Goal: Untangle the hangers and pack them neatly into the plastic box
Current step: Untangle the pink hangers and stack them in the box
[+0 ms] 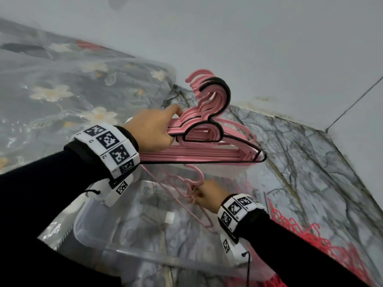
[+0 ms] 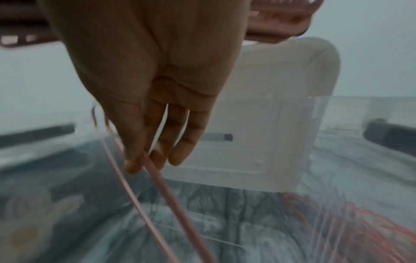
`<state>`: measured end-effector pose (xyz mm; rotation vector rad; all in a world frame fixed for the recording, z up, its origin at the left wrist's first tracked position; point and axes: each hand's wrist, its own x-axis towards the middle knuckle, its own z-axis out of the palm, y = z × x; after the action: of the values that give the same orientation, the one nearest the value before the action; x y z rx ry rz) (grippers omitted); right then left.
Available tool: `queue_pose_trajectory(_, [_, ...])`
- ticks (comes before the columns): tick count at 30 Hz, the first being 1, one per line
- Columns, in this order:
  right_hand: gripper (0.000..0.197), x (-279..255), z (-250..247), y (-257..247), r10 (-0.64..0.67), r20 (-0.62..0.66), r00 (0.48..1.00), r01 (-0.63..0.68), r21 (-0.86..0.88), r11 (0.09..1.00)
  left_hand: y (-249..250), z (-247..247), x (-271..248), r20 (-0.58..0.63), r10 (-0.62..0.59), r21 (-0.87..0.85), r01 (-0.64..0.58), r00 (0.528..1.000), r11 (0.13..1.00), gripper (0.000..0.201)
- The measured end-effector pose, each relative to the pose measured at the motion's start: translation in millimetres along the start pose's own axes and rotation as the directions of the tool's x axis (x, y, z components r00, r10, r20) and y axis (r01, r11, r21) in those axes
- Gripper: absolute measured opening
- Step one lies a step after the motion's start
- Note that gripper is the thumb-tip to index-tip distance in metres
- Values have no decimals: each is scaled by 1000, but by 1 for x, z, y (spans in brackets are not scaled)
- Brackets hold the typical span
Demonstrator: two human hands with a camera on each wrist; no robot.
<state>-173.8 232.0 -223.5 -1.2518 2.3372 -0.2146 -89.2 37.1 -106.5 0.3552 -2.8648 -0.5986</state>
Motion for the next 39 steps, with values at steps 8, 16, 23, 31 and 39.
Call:
queue_pose_trajectory(8, [12,-55,-44,0,-80,-79,994,66,-166,984,1,-9,-3,-32,-16,-41,15,999,999,48])
queue_pose_trajectory(16, [16,-77,-104,-12,-136,-383,914,88,-139,986,4,0,-6,41,-65,-23,66,997,998,63])
queue_pose_trajectory(23, [19,-78,-124,-3,-61,-471,880,-16,-158,987,6,-4,-12,88,-79,-58,84,993,995,108])
queue_pose_trajectory(31, [16,-71,-122,-18,-186,-548,815,114,-163,980,5,12,-15,75,-8,-52,12,997,999,102])
queue_pose_trajectory(39, [9,-64,-118,-8,-138,-534,834,48,-179,983,2,28,-13,114,-11,-199,34,993,979,66])
